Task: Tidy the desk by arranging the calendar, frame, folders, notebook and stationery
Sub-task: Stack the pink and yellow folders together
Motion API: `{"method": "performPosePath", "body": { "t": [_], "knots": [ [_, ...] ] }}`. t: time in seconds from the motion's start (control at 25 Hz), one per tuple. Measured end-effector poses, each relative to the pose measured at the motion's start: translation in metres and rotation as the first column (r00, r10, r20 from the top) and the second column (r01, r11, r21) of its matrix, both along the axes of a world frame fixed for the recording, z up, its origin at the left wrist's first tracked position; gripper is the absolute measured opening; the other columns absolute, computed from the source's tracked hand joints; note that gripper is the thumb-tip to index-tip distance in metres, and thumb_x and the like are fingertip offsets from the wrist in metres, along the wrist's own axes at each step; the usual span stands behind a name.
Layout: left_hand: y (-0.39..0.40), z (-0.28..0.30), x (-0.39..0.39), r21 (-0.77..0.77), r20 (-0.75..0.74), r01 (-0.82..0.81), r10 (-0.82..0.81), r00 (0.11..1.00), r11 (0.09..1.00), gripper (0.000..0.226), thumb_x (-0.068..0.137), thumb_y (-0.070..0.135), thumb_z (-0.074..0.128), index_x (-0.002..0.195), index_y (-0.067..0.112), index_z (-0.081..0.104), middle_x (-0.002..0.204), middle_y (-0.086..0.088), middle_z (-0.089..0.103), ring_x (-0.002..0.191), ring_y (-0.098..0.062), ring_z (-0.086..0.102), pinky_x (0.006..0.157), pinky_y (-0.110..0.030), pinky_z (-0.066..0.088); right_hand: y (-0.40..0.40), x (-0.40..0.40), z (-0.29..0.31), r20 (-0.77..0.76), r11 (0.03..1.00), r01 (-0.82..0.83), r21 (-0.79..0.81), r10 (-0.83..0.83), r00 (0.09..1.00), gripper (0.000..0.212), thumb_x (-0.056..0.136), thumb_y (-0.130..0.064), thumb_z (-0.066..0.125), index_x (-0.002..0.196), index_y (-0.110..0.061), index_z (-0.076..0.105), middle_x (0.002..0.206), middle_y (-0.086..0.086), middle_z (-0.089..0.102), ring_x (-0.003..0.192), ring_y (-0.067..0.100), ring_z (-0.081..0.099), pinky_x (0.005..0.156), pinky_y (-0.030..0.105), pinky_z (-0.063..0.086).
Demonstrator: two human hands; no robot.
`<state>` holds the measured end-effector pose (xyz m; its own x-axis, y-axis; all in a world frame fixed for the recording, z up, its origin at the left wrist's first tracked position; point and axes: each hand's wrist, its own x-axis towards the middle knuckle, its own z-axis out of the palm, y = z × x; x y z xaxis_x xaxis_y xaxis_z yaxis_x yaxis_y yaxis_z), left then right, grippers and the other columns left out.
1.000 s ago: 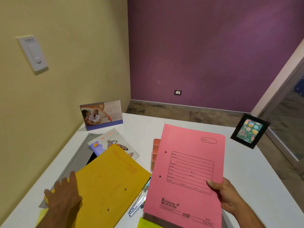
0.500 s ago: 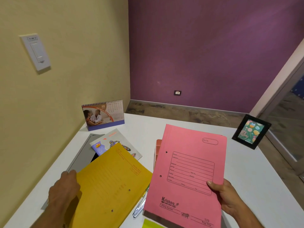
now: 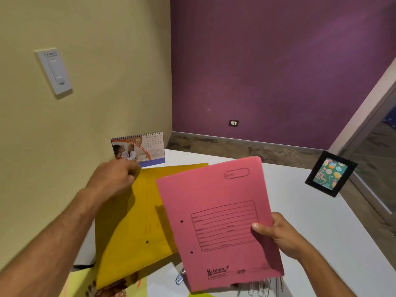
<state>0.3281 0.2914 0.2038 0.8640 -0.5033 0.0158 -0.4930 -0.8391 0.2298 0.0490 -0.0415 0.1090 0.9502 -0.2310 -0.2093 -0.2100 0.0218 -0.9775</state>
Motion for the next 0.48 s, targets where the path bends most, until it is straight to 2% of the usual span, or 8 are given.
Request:
{"method": "performPosePath", "body": {
  "t": [0.04, 0.12, 0.24, 0.36, 0.48],
  "knots": [
    [-0.007, 0.015, -0.002, 0.021, 0.027, 0.037, -0.038, 0.999, 0.999, 0.029, 0.085, 0.01, 0.055, 0.091, 0.033, 0.071, 0.108, 0.002, 0.071, 0.089, -0.02, 0.062, 0.074, -0.033, 0.052, 0.004, 0.007, 0.013, 0.013, 0.997, -0.058, -0.051, 0.058, 0.998, 0.039, 0.083, -0.025, 0.075, 0.118, -0.008, 0.069, 0.116, 0.017, 0.071, 0.107, 0.039, 0.067, 0.096, 0.05, 0.053],
    [-0.021, 0.039, -0.007, 0.03, 0.085, 0.118, -0.12, 0.989, 0.993, 0.041, 0.081, 0.011, 0.056, 0.109, 0.037, 0.072, 0.117, 0.008, 0.07, 0.096, -0.019, 0.063, 0.079, -0.032, 0.054, 0.012, 0.024, 0.037, 0.033, 0.975, -0.14, -0.169, 0.148, 0.988, 0.031, 0.091, -0.021, 0.067, 0.121, -0.013, 0.069, 0.117, 0.01, 0.072, 0.107, 0.031, 0.069, 0.093, 0.046, 0.054],
    [-0.037, 0.065, -0.014, 0.021, 0.123, 0.2, -0.201, 0.972, 0.98, 0.043, 0.084, 0.012, 0.058, 0.118, 0.036, 0.069, 0.114, 0.008, 0.071, 0.085, -0.014, 0.057, 0.079, -0.029, 0.051, 0.027, 0.052, 0.059, 0.111, 0.898, -0.136, -0.418, 0.199, 0.974, 0.028, 0.089, -0.031, 0.068, 0.116, -0.023, 0.072, 0.121, -0.004, 0.063, 0.111, 0.018, 0.063, 0.095, 0.045, 0.054],
    [-0.048, 0.082, -0.025, 0.012, 0.137, 0.239, -0.238, 0.961, 0.971, 0.046, 0.083, 0.009, 0.057, 0.12, 0.035, 0.068, 0.111, 0.004, 0.073, 0.085, -0.017, 0.058, 0.08, -0.032, 0.05, 0.038, 0.079, 0.069, 0.119, 0.671, -0.08, -0.737, 0.245, 0.962, 0.02, 0.082, -0.036, 0.063, 0.099, -0.036, 0.074, 0.145, -0.01, 0.04, 0.131, 0.014, 0.04, 0.11, 0.046, 0.037],
    [-0.055, 0.094, -0.039, -0.007, 0.112, 0.268, -0.265, 0.958, 0.963, 0.048, 0.086, 0.005, 0.056, 0.125, 0.032, 0.065, 0.115, 0.005, 0.071, 0.09, -0.013, 0.06, 0.087, -0.035, 0.051, 0.052, 0.1, 0.084, 0.091, 0.429, -0.017, -0.903, 0.23, 0.969, 0.027, 0.081, -0.042, 0.057, 0.097, -0.034, 0.077, 0.162, -0.01, 0.014, 0.148, 0.017, 0.006, 0.115, 0.05, 0.008]
  ]
}}
